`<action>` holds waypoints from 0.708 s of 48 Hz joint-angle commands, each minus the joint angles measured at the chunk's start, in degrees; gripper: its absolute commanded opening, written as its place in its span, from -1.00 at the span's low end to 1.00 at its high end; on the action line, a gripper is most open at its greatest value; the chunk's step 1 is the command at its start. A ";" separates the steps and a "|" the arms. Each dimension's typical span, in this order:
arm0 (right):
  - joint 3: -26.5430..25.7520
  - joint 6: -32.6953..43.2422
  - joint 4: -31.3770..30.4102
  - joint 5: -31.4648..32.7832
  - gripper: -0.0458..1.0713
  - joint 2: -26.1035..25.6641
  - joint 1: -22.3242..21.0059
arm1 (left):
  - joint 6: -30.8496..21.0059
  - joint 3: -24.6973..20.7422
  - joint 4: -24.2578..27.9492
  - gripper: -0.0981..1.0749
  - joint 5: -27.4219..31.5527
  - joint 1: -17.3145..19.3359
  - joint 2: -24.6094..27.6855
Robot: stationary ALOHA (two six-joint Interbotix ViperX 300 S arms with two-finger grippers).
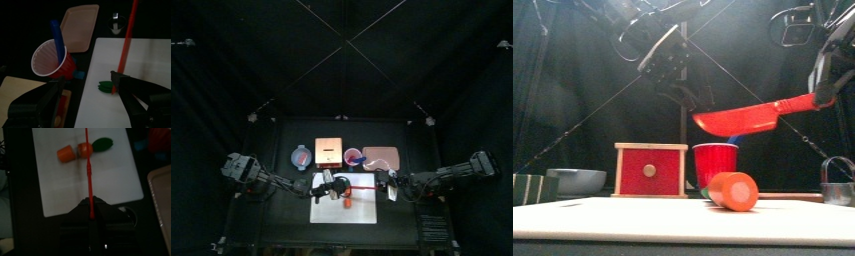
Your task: Drop knife
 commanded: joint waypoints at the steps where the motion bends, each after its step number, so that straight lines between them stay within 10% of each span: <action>1: -1.49 0.00 6.68 3.25 -0.42 -1.58 -1.85 | -0.09 -0.97 0.00 0.92 0.62 0.00 -0.88; 18: -0.35 4.31 25.22 12.83 -0.41 -5.98 -8.70 | 0.00 -0.53 2.02 0.92 2.37 0.00 -1.49; 34: 0.35 38.06 9.67 21.27 -0.40 -9.40 -5.54 | -0.09 1.32 3.08 0.92 2.64 0.00 -1.23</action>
